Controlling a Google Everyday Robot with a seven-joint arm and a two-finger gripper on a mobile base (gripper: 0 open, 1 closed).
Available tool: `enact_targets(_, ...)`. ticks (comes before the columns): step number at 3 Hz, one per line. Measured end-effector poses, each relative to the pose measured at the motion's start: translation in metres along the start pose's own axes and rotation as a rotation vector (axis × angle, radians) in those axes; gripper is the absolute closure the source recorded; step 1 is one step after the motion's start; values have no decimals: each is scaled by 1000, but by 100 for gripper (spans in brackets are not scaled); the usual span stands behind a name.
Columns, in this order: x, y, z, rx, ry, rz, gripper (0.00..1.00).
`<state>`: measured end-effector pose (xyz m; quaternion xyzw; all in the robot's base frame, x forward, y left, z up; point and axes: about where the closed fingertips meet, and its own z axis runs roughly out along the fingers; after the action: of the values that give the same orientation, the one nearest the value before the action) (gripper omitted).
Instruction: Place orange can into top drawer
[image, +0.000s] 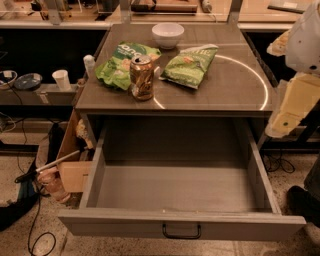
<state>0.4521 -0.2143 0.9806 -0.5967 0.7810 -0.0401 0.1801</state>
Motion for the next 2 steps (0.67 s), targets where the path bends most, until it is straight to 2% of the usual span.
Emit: enact_targets(2, -24, -33, 5, 18, -100, -10, 0)
